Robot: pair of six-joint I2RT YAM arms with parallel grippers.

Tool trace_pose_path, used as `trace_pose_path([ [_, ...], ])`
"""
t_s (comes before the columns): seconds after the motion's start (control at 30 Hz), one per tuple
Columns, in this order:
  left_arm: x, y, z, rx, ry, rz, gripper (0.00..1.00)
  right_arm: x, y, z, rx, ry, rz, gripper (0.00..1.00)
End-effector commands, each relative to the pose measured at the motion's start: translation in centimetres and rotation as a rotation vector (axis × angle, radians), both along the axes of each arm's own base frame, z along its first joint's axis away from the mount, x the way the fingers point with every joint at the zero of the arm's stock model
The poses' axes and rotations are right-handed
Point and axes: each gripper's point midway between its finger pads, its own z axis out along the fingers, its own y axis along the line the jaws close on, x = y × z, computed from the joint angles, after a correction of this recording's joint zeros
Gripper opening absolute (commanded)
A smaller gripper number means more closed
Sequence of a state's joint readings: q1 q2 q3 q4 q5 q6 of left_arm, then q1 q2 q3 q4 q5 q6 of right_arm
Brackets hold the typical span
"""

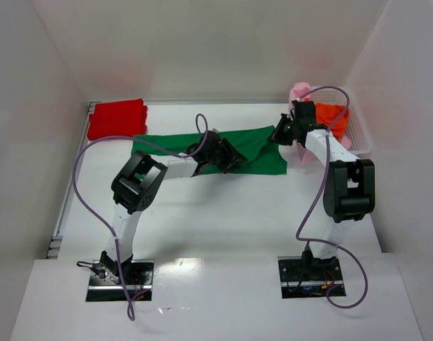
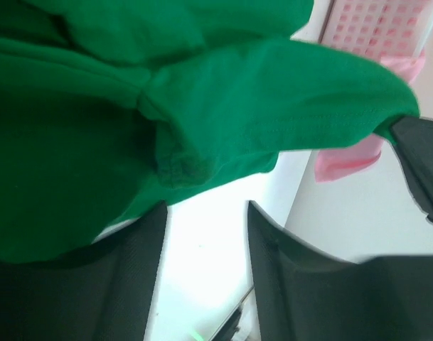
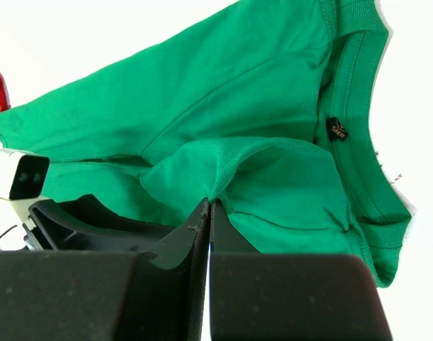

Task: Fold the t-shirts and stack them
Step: Fold the other side of the tshirt into a rectangle

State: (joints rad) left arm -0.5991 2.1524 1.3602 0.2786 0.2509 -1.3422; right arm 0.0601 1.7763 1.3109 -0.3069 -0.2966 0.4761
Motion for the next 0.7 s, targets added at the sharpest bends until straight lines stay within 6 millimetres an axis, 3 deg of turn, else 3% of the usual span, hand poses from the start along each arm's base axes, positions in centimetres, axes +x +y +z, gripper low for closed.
trace_pose_path([
  [0.0,1.3,0.1,-0.5,-0.005,-0.02,0.047,0.48,0.6,-0.1,1.2,-0.009,-0.058,0.013,0.01],
  [0.27,2.2,0.3,-1.4,0.017,-0.02,0.091,0.45,0.6,-0.1,1.2,-0.009,-0.058,0.013,0.01],
  [0.33,2.3,0.4,-1.5,0.026,-0.03,0.09,0.52,0.6,-0.1,1.2,-0.009,-0.058,0.013,0.03],
  [0.43,2.8,0.7,-1.6,0.04,-0.04,0.116,0.53,0.6,-0.1,1.0,-0.009,-0.058,0.013,0.04],
  [0.53,3.0,0.9,-1.7,0.048,-0.045,0.131,0.43,0.6,-0.1,1.0,-0.009,-0.058,0.013,0.04],
  [0.67,3.4,0.8,-1.5,0.043,-0.052,0.141,0.21,0.6,-0.1,1.0,-0.016,-0.061,0.019,0.04],
])
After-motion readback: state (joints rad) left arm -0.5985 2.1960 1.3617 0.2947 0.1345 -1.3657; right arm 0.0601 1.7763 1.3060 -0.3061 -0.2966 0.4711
